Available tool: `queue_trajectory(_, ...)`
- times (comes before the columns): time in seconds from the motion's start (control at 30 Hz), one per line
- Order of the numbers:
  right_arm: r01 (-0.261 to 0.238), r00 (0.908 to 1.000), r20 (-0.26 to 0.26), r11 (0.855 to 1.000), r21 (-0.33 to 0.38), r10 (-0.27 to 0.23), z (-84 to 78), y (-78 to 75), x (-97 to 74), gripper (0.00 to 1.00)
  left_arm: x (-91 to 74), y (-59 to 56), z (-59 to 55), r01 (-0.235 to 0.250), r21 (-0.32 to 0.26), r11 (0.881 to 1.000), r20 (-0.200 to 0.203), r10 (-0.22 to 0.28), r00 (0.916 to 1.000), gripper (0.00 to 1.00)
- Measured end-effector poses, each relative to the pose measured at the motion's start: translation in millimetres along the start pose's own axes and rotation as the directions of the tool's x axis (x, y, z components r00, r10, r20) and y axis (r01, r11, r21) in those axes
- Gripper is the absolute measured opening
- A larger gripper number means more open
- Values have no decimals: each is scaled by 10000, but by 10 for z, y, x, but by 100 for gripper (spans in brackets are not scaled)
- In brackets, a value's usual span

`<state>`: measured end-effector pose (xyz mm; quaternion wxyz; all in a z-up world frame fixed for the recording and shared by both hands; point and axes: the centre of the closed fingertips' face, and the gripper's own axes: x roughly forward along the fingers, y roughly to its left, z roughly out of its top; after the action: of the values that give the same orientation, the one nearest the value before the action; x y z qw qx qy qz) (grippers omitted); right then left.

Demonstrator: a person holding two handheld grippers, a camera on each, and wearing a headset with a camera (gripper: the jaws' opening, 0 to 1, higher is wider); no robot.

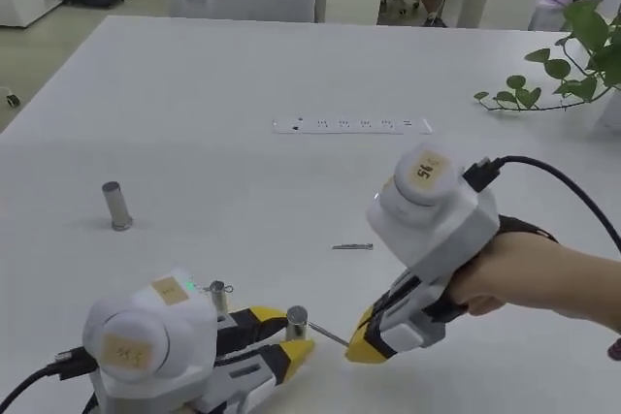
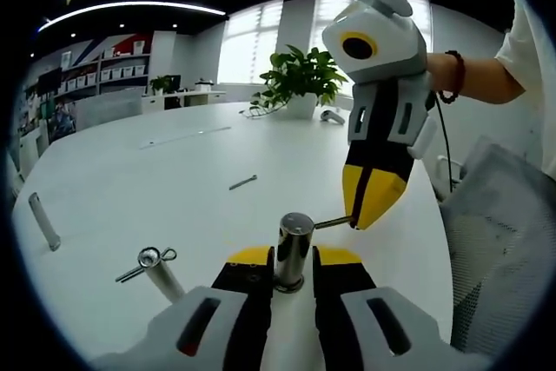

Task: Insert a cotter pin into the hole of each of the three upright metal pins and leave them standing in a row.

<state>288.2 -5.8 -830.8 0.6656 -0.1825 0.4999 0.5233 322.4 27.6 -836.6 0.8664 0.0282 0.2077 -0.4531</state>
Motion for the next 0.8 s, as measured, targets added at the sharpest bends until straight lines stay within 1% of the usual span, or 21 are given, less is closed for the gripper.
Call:
queue_trajectory(0.1,-15,10000,-25,10000,-21,15,7,4,8,3,5,7,2,-21,8,10000,7,21,10000,12)
queue_trajectory(0.33,-21,10000,0,10000,-17,21,30,-1,6,3,10,12,-2,13,11,10000,11,-13,10000,12)
queue_trajectory(0.8,47,9989,-469,10000,46,-45,63,-1,21,3,6,4,-3,-32,164,9999,79,31,10000,12)
